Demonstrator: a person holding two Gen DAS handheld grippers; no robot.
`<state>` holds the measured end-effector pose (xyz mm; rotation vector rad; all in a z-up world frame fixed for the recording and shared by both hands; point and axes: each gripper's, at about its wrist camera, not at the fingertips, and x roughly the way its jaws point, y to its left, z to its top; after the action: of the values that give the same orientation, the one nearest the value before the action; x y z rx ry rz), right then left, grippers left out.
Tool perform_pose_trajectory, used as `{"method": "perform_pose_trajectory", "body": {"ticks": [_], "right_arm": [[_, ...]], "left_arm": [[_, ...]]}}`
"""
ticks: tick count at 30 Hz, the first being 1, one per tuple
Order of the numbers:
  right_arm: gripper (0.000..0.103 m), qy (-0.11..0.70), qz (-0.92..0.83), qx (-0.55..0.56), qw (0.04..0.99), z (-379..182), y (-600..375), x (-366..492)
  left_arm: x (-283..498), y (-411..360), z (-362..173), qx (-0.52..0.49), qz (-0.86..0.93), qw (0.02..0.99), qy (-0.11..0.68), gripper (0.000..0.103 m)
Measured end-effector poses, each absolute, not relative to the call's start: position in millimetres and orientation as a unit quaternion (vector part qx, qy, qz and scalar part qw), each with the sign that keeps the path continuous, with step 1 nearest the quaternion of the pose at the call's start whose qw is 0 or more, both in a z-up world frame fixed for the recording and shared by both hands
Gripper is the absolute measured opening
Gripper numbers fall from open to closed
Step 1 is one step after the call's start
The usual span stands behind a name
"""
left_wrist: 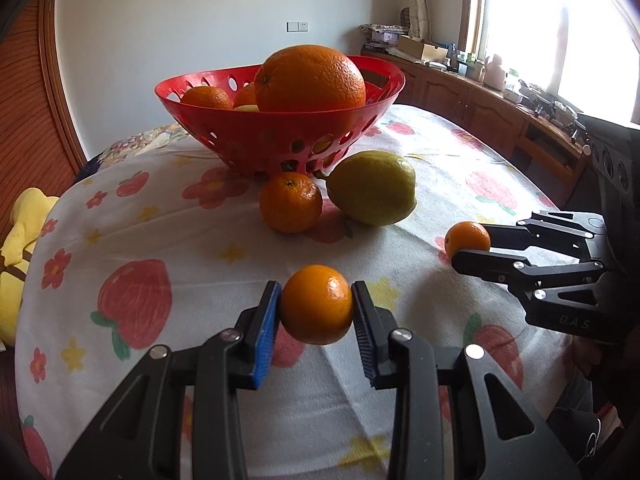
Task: Organize fruits
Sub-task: 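Lift both small oranges and carry them over the red basket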
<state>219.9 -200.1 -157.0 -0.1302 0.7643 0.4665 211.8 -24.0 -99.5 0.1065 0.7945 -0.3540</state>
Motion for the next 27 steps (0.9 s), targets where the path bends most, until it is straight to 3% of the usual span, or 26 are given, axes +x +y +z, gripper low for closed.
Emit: {"method": "perform_pose_trajectory", "body": {"ticks": [21,27], "right_arm": [[0.034,0.347,0.220,-0.072,0.909,-146,-201,212],[0.034,0.324,0.221,-0.079,0.916,-111,-206,211]], "left_arm": [[188,-27,-74,0.038,-0.155,0.916,0.369,0.033],[187,-29,-44,0.035,-0.156,0.924,0.348,0.034]]}}
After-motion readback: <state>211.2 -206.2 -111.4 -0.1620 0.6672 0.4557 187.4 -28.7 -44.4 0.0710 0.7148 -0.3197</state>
